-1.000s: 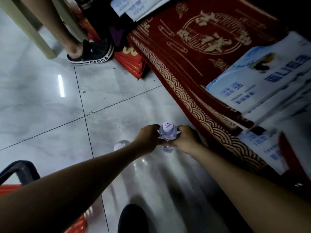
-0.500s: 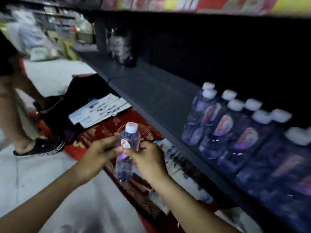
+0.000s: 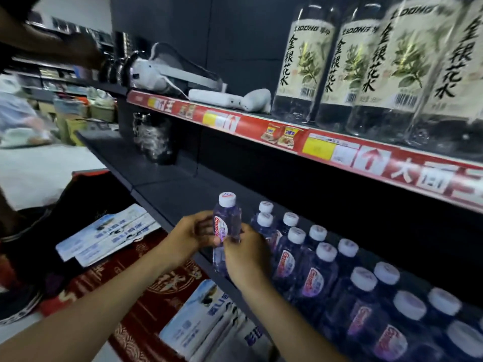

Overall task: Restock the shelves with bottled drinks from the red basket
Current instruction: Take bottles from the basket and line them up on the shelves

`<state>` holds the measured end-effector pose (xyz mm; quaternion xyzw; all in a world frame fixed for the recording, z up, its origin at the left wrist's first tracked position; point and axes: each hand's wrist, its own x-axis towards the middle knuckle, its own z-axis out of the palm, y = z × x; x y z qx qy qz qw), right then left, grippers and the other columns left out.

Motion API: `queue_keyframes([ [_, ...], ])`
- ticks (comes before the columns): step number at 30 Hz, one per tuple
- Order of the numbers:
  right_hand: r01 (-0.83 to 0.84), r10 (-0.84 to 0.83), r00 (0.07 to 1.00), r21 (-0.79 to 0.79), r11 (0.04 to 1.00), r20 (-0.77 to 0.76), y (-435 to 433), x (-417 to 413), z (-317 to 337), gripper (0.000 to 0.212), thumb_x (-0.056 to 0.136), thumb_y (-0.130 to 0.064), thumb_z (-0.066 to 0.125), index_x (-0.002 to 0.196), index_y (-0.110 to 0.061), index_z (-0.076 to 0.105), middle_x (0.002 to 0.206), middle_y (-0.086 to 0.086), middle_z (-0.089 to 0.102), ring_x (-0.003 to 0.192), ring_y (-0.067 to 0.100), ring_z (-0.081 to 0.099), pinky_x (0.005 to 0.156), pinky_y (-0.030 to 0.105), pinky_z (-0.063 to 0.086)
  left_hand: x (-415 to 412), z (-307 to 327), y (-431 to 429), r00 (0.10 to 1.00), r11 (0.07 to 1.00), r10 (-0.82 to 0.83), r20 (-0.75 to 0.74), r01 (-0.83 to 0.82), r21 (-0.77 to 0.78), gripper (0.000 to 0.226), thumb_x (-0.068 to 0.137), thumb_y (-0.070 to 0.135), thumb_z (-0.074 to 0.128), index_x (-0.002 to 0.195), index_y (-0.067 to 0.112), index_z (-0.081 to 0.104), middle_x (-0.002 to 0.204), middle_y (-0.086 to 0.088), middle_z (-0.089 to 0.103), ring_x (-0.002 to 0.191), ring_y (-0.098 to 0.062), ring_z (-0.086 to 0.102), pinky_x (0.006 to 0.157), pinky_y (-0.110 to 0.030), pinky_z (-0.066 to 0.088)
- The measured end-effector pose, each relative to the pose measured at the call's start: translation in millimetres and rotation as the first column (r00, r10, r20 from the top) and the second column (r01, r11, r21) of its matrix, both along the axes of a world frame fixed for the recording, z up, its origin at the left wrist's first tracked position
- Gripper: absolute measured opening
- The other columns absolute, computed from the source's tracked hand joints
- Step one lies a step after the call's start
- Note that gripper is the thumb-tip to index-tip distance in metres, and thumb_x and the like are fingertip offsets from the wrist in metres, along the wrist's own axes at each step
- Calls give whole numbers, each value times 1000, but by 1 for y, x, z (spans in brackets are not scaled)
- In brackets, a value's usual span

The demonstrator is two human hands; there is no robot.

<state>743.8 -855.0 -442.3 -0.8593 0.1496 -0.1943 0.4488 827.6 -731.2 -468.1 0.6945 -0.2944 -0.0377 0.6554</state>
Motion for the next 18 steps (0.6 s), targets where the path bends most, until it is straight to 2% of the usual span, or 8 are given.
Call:
queue_keyframes([
  [4, -82, 84, 995, 43, 996, -59, 2, 15, 1, 31, 95, -29, 54, 125, -23, 58, 118, 2, 66, 107, 21, 63, 80, 25, 46, 30, -15, -12, 999, 999, 41, -4, -41, 8, 45, 79, -23, 62, 118, -1, 59, 103, -6, 74, 92, -13, 70, 77, -23, 54],
  [7, -137, 162, 978, 179, 974, -131, 7, 21, -1, 49, 97, -30, 52, 144, -22, 40, 130, 1, 60, 99, 15, 58, 69, 17, 40, 53, -29, -20, 999, 998, 51, 1, -51, 37, 51, 77, -30, 56, 120, -1, 59, 110, -11, 72, 101, -21, 69, 84, -30, 54],
  [8, -128, 160, 977, 209, 969, -143, 7, 23, -2, 56, 97, -31, 51, 148, -21, 32, 134, 2, 57, 102, 16, 57, 71, 16, 39, 57, -34, -25, 999, 997, 48, 17, -49, 52, 53, 77, -31, 55, 121, -1, 59, 113, -14, 71, 106, -24, 68, 87, -34, 53],
  [11, -71, 116, 977, 239, 968, -178, 5, 31, -9, 71, 97, -32, 49, 156, -17, 12, 149, 7, 44, 125, 23, 52, 85, 21, 36, 63, -43, -38, 998, 996, 20, 52, -25, 88, 47, 82, -19, 63, 126, -4, 56, 120, -16, 68, 112, -26, 66, 95, -35, 53],
  [14, -50, 107, 971, 253, 966, -215, 7, 33, -14, 68, 94, -36, 47, 152, -15, 20, 144, 10, 48, 120, 26, 56, 94, 33, 47, 66, -42, -44, 998, 996, -55, 37, 52, 72, 50, 83, -2, 69, 130, -2, 53, 124, -17, 65, 114, -28, 64, 98, -36, 52],
  [16, -54, 120, 963, 264, 963, -242, 12, 31, -13, 63, 95, -39, 46, 150, -17, 25, 139, 8, 52, 120, 26, 56, 99, 37, 46, 65, -51, -46, 997, 995, -80, 23, 78, 59, 49, 86, -4, 65, 132, 9, 54, 125, -9, 66, 114, -23, 64, 99, -34, 51],
  [18, -56, 124, 962, 269, 962, -244, 14, 30, -15, 60, 99, -37, 44, 152, -20, 22, 143, 6, 48, 125, 25, 51, 97, 29, 40, 61, -66, -50, 1000, 999, 10, 15, -10, 38, 51, 89, 5, 57, 128, 39, 55, 118, 16, 66, 109, -5, 62, 94, -25, 51],
])
